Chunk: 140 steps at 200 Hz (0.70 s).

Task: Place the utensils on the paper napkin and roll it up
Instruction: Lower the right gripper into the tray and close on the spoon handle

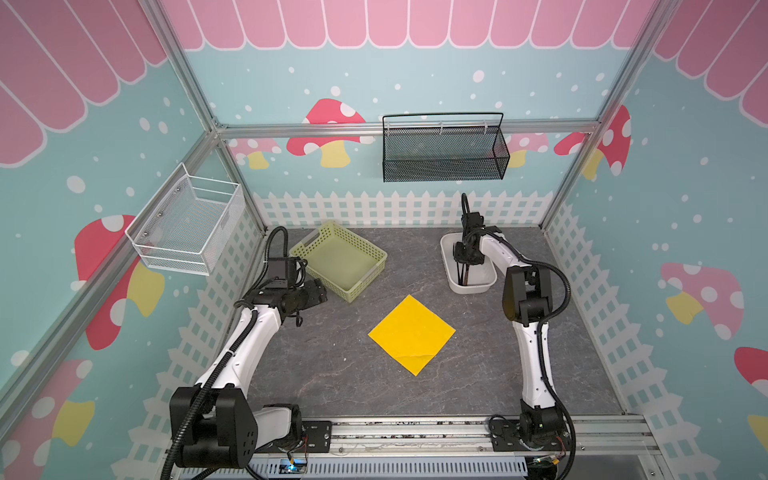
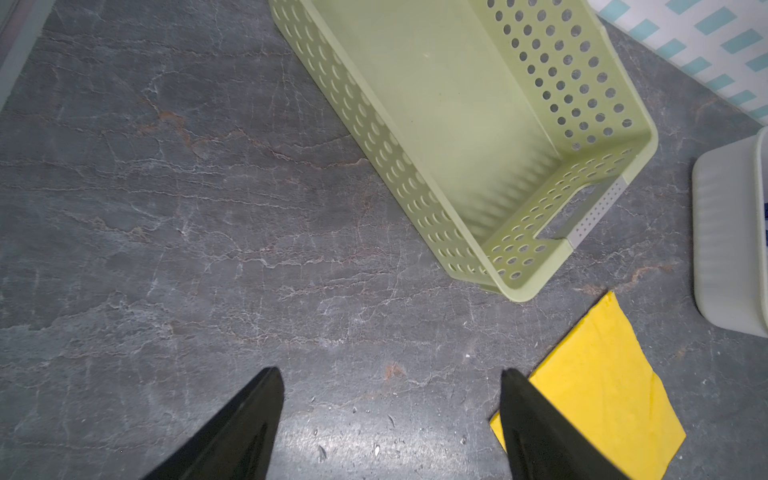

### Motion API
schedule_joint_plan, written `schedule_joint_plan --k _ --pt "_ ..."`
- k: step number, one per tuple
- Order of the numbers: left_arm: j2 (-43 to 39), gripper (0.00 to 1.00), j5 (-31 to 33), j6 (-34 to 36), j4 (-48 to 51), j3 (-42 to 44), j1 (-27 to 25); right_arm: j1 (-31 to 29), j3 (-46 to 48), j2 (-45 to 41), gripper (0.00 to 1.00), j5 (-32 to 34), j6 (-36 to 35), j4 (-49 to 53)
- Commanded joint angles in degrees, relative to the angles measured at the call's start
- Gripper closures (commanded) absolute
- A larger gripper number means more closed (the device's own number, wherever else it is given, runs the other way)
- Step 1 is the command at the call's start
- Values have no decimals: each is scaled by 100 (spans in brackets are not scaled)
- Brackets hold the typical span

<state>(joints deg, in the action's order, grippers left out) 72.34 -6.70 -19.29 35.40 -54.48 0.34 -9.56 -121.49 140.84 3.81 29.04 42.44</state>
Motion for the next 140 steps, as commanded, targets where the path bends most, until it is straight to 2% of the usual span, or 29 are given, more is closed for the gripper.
schedule_joint_plan --k 1,49,85,140 --pt "36 17 -24 -7 108 -147 54 59 -167 250 85 38 34 152" --pt "65 17 -33 -6 123 -147 76 57 -425 474 87 -2 -106 216" --pt "16 17 41 7 137 -136 90 56 -904 750 88 -121 -179 809" --pt "164 17 -103 -9 143 -173 119 45 -956 760 88 -171 -282 1401"
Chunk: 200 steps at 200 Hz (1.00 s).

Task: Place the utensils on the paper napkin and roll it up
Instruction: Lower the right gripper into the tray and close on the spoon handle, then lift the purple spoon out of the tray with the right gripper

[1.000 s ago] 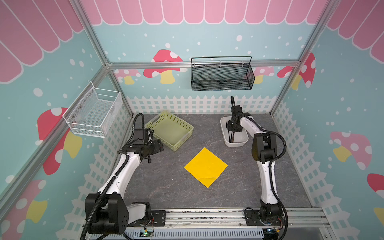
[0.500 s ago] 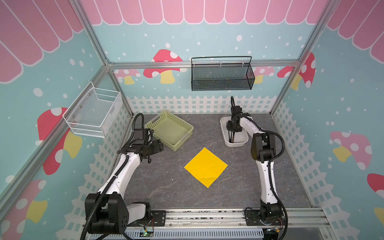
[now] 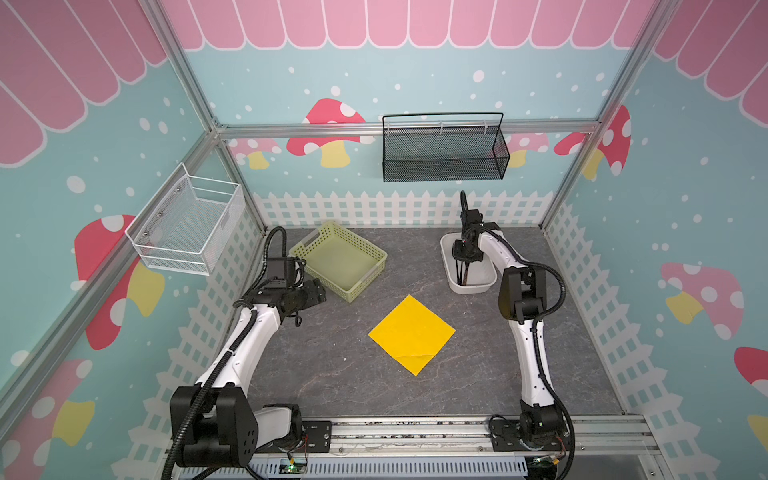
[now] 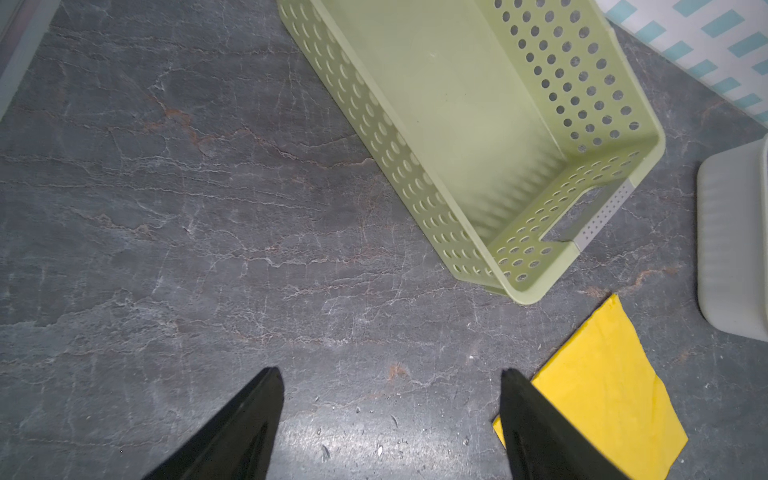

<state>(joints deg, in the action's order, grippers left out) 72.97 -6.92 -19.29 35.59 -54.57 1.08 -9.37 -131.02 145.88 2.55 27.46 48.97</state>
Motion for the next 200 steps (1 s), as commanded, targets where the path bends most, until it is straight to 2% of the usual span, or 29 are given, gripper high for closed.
schedule_joint_plan --k 1,40,94,123,200 --pt "102 17 -86 -7 123 -166 47 28 -7 251 88 -44 -126 756" --pt "162 17 -150 -34 117 -179 61 29 -45 348 88 -95 -171 816" --pt "221 17 -291 -69 106 -180 131 30 -162 600 96 -158 -189 807" --pt "187 17 -243 -76 106 -176 143 25 -173 358 100 -75 -195 768" --pt "110 17 -336 -134 62 -145 161 -24 -179 -489 100 -169 -243 772"
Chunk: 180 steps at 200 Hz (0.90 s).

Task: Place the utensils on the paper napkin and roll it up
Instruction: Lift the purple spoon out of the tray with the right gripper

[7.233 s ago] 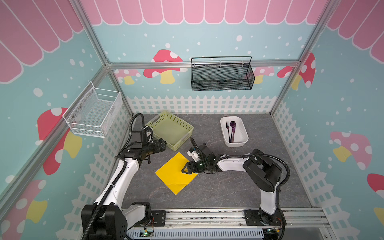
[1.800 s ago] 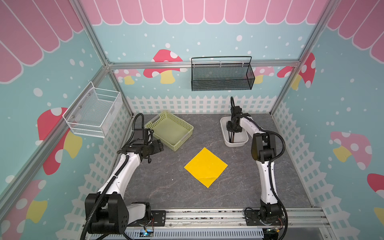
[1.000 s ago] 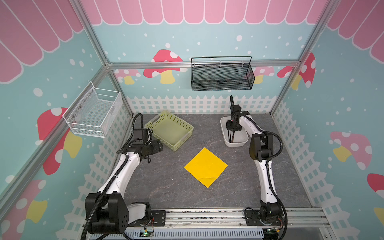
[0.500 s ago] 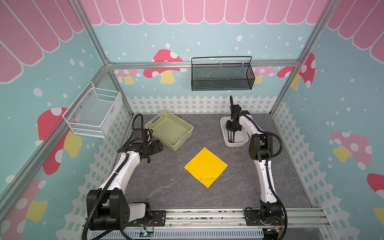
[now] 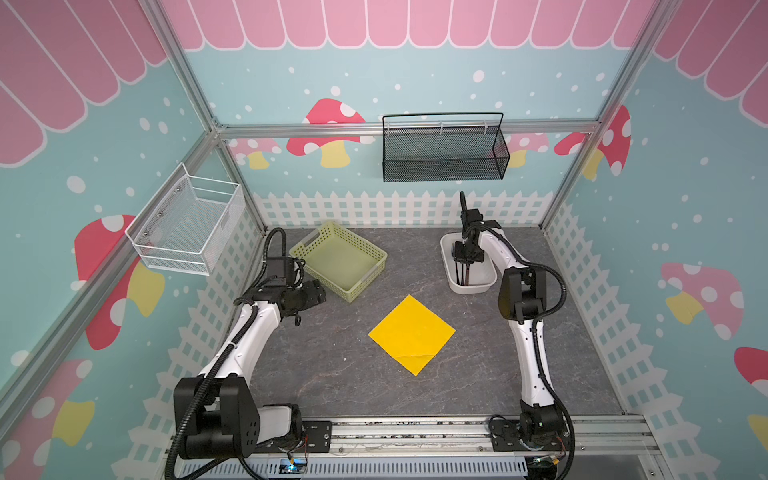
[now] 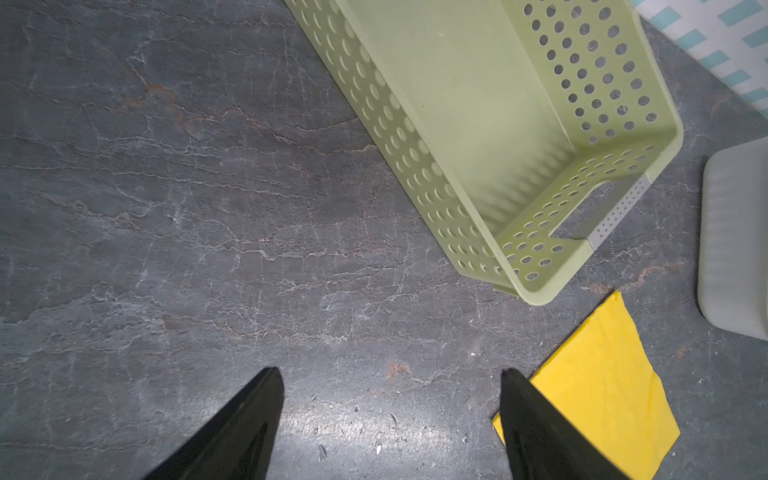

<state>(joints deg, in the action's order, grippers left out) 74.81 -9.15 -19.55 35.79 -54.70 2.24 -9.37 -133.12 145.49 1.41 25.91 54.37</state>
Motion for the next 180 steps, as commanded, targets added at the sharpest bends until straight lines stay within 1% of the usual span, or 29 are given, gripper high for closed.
schedule_joint_plan --k 1,97,127,160,180 --pt "-77 17 -113 -118 38 -126 43 -27 31 -455 100 -54 -87 232" --pt "-25 17 -186 -144 -2 -127 50 -61 14 -905 100 95 -236 396" --pt "-26 17 -184 -137 -20 -131 54 -76 23 -1080 100 33 -314 533" --pt "-54 17 -185 -122 -4 -129 61 -74 241 -1420 100 -388 -384 526" --pt "-93 17 -205 -119 -19 -122 65 -94 722 -1805 100 -864 -411 232"
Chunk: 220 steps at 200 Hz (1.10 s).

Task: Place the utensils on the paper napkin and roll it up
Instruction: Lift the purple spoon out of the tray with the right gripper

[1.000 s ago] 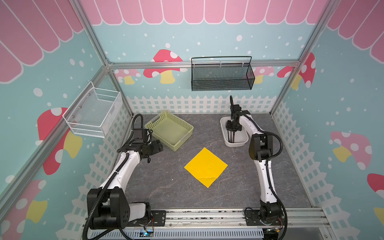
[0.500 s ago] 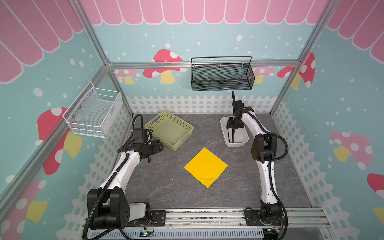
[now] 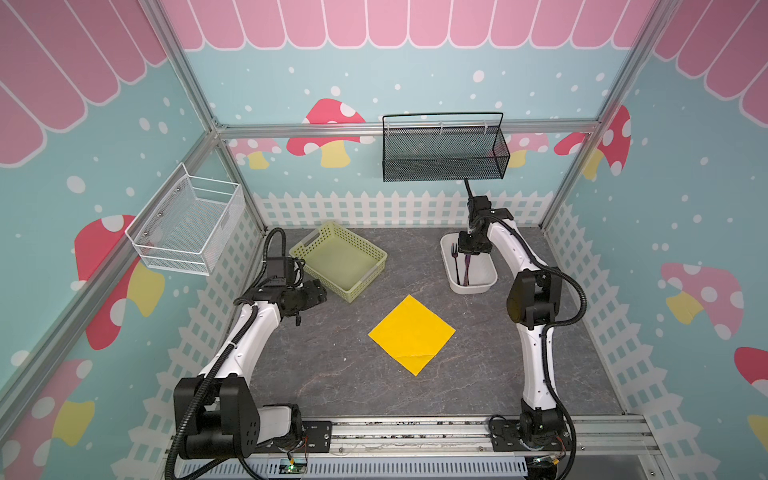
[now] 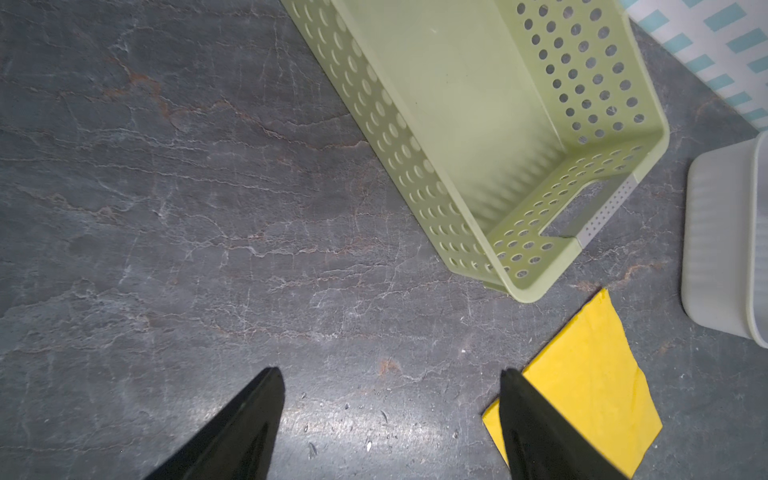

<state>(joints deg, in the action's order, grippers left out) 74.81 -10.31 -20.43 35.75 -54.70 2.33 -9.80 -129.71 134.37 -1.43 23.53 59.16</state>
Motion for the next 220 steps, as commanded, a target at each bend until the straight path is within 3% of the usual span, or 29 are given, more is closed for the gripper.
schedule_joint_plan --k 1,70,109,134,157,220 --pt "-96 17 -88 -32 -15 -121 57 -49 414 -719 100 -605 -173 -264" --pt "-208 17 -116 -32 -93 -76 56 -196 2903 -2259 100 -2462 104 -1846" --pt "-148 17 -177 -40 -104 -63 51 -449 4413 -3053 100 -2914 501 -2778" --pt "-101 17 -216 -56 -107 -85 54 -858 4904 -3304 100 -2641 641 -2877" --pt "-81 17 -214 -62 -105 -91 57 -1374 5137 -3448 100 -1964 910 -2815" --pt "-139 18 -266 -98 -134 -75 55 -2885 4617 -2709 100 -135 1697 -2068"
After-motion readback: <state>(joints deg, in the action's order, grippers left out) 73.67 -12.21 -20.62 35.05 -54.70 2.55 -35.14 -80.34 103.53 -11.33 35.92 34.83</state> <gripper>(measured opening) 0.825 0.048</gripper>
